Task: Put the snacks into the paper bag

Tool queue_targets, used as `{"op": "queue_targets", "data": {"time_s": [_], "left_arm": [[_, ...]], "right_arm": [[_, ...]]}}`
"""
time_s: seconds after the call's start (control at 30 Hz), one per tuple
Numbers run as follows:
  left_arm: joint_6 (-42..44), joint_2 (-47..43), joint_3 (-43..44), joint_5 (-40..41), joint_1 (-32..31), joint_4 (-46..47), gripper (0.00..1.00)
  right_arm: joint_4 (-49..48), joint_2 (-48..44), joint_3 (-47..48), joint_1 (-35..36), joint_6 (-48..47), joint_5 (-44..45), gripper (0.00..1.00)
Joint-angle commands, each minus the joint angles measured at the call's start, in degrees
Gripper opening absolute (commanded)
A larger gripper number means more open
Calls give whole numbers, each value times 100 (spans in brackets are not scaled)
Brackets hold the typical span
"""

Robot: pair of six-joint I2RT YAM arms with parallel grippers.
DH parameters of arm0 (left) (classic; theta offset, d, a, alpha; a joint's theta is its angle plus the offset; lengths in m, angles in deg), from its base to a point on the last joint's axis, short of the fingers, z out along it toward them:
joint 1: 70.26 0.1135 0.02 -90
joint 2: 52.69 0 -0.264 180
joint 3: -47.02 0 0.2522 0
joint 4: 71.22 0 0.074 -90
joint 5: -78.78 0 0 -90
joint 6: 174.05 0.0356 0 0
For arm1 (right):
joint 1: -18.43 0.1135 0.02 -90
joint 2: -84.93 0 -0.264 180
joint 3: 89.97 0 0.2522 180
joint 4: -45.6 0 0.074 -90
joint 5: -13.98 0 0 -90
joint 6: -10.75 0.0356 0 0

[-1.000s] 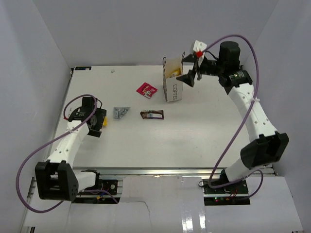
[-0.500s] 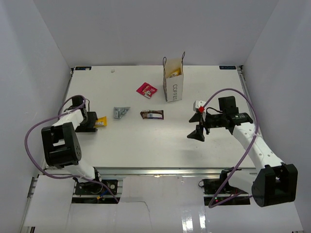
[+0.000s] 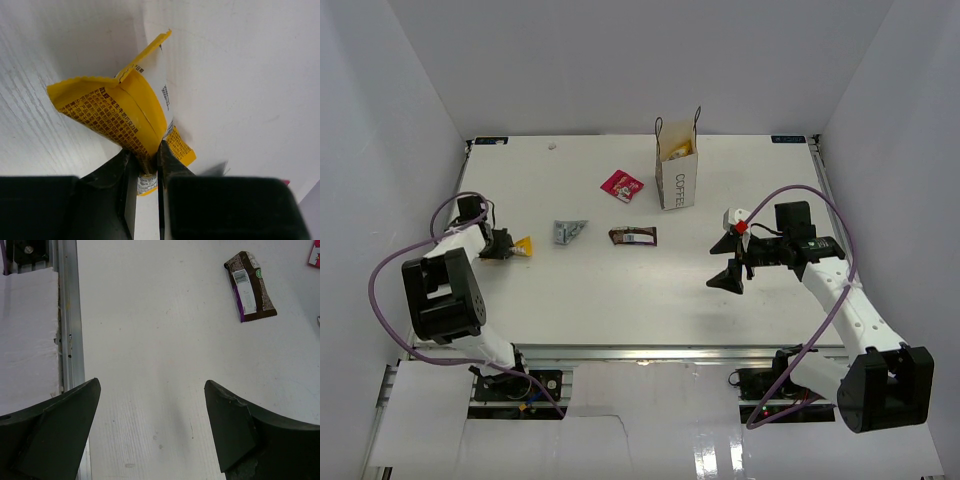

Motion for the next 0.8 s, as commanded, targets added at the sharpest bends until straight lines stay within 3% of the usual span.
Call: {"op": "queue_targets", "data": {"time_s": [0.0, 0.13, 0.23, 0.33, 0.53, 0.77], "left_arm": [[851, -581, -133, -564, 9, 551, 1], [2220, -1231, -150, -1795, -560, 1229, 0], [2592, -1661, -168, -2779, -1000, 2133, 0], [2953, -1786, 182, -3151, -1790, 2663, 0], [3744, -1111, 2141, -3082, -3564, 2839, 0], [4237, 418, 4365, -2301, -4350, 2373, 0]], "right_arm": [[-49, 4, 53, -27, 5, -234, 90], [-31, 30, 79, -35, 22, -226, 90], [-31, 83, 114, -35, 14, -226, 90], [-40, 135, 193, -35, 31, -208, 90], [-49, 215, 255, -62, 66, -217, 90], [-67, 136, 220, -97, 66, -173, 90]]}}
